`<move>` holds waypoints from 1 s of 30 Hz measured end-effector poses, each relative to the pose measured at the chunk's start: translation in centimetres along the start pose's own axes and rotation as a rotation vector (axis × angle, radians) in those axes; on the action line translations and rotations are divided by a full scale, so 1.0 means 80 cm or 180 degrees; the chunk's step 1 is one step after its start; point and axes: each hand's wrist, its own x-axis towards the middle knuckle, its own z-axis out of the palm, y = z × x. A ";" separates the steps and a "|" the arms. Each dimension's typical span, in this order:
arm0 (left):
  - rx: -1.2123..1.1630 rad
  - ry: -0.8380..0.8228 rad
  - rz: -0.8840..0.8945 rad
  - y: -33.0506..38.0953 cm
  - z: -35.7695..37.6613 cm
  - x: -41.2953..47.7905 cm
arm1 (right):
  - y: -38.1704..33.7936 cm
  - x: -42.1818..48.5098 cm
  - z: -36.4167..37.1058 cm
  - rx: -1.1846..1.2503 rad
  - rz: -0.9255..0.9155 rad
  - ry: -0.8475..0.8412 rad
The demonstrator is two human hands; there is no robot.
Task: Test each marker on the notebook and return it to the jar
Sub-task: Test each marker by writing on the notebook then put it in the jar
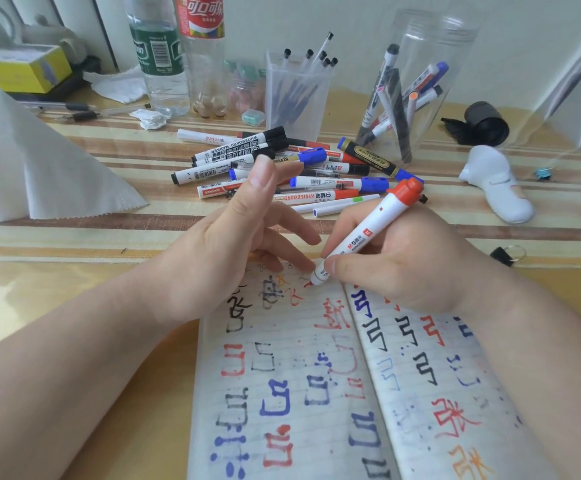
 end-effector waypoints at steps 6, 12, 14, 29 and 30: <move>0.0045 0.0007 0.0001 0.000 0.000 -0.001 | 0.002 -0.004 -0.002 0.0215 -0.0029 -0.0285; 0.0063 0.0012 0.0012 0.000 0.000 -0.002 | 0.004 0.000 -0.001 0.0248 -0.0075 -0.0126; 0.0085 0.0011 0.0021 0.000 0.000 -0.002 | 0.005 0.001 -0.002 0.0411 -0.0051 0.0021; 0.0078 -0.0199 0.0049 -0.010 -0.013 0.004 | 0.003 0.002 0.001 0.0096 0.0062 -0.0056; 0.0086 -0.0209 0.0058 -0.012 -0.013 0.004 | 0.003 0.002 0.001 0.0097 0.0079 -0.0053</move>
